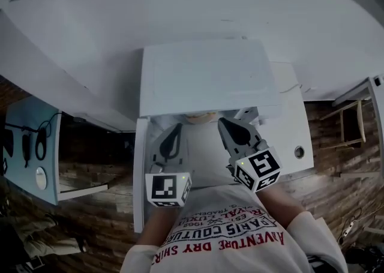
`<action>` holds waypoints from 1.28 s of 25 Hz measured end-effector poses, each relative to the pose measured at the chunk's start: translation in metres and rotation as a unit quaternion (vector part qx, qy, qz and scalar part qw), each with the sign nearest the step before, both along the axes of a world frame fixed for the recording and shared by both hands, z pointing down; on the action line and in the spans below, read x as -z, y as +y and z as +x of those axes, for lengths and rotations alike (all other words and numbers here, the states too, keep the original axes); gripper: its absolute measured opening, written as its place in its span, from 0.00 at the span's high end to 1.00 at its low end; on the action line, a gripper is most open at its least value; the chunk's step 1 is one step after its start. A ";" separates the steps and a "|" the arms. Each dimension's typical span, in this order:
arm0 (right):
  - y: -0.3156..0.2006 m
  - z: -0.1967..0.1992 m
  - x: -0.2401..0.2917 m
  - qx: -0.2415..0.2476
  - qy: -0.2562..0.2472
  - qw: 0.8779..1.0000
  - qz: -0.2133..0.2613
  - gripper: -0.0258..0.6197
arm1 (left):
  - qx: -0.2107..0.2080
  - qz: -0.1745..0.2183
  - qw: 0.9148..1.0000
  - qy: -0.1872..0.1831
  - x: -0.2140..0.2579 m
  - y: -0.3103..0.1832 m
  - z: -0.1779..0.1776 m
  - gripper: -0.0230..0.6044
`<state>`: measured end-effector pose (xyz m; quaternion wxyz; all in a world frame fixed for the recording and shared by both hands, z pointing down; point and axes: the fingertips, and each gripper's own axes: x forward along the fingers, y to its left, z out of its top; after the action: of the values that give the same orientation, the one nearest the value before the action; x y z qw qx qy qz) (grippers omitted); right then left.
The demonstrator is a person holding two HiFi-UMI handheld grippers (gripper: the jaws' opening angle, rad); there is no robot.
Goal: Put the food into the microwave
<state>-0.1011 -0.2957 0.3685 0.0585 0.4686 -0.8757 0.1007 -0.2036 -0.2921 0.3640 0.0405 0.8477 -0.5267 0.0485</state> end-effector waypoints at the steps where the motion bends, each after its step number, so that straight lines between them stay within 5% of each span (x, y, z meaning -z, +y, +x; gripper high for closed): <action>1: 0.001 0.001 0.009 -0.005 0.002 1.000 0.019 0.94 | -0.002 0.009 1.000 -0.001 0.007 0.001 0.000 0.95; 8: 0.002 0.007 0.032 -0.022 0.004 0.997 0.070 0.94 | -0.003 0.042 0.999 -0.009 0.030 0.004 0.000 0.95; 32: -0.001 0.007 0.013 -0.032 -0.002 0.999 0.036 0.94 | -0.003 0.024 1.000 0.001 0.016 0.001 -0.001 0.95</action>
<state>-0.0945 -0.2966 0.3559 0.0365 0.4984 -0.8632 0.0719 -0.2041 -0.2912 0.3476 0.0208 0.8502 -0.5249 0.0350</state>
